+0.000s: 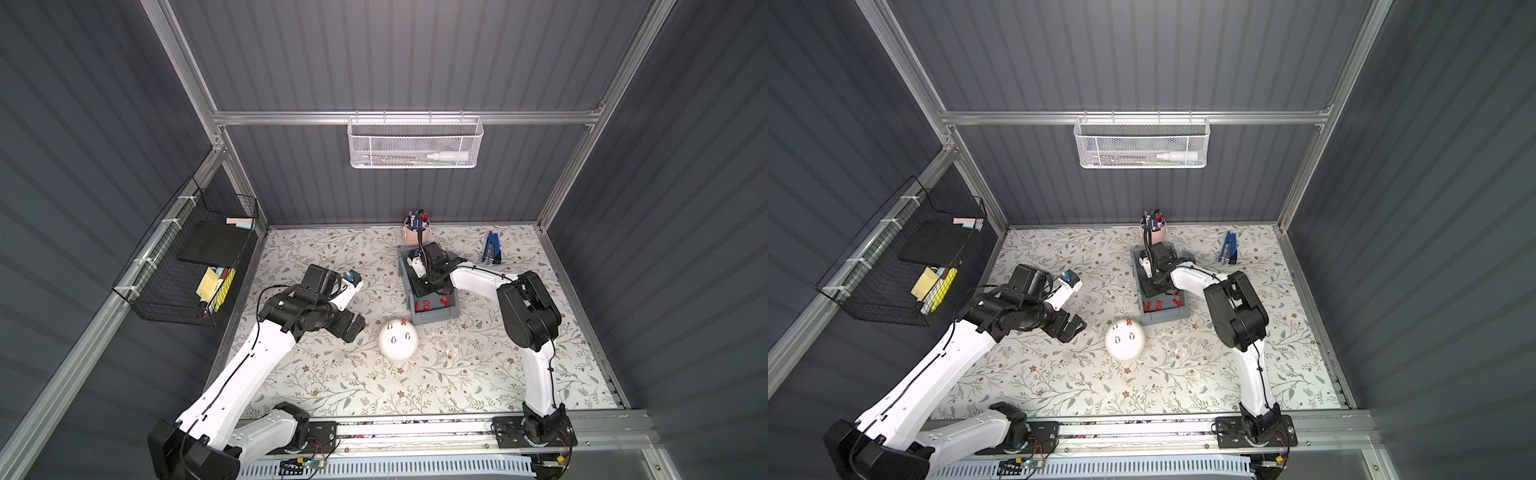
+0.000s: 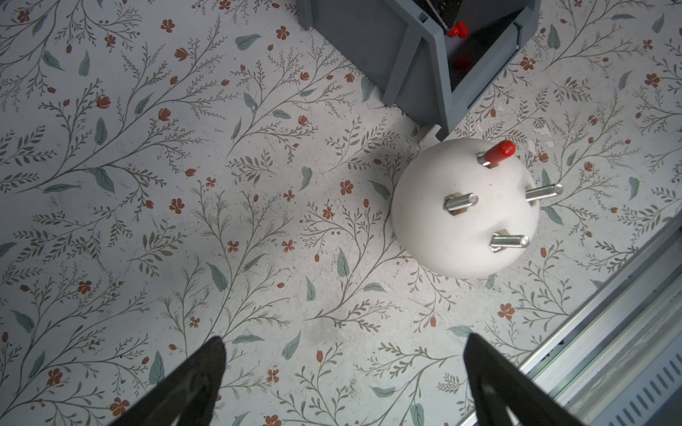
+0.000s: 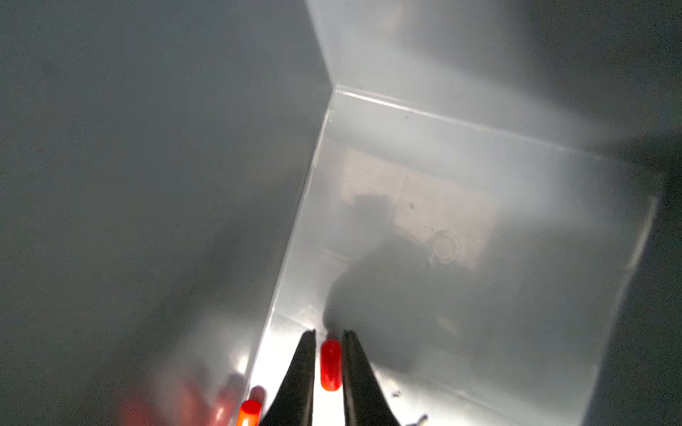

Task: Cover the protruding screws with screw protection sleeves
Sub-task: Pick up the screw protection sleeve from the storage box.

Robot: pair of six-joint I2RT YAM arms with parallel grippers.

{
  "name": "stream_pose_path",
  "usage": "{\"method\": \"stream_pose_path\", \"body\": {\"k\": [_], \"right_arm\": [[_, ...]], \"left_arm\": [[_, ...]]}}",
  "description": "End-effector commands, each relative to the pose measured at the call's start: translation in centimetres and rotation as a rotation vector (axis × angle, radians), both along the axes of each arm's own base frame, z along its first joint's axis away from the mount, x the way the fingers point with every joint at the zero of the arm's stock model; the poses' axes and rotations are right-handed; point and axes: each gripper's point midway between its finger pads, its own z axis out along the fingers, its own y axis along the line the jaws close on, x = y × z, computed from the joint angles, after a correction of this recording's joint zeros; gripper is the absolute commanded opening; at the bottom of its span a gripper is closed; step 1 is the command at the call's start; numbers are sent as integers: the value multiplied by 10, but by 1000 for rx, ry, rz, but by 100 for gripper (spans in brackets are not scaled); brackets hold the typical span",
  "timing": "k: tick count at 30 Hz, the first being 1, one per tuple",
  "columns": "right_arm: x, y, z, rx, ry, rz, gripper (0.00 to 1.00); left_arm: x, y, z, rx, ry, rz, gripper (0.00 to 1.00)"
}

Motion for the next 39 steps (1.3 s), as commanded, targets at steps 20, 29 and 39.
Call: {"method": "stream_pose_path", "body": {"k": [20,29,39], "right_arm": [[-2,-1,-17,-33,45,26,13],[-4,-3,-20,-47,60,26,17],[-5,-4,-21,-51,58,34,16]], "left_arm": [[-2,1,7,-12,-15,7,100],[-1,2,7,-7,-15,7,99],[-2,1,5,-11,-8,4,100]]}}
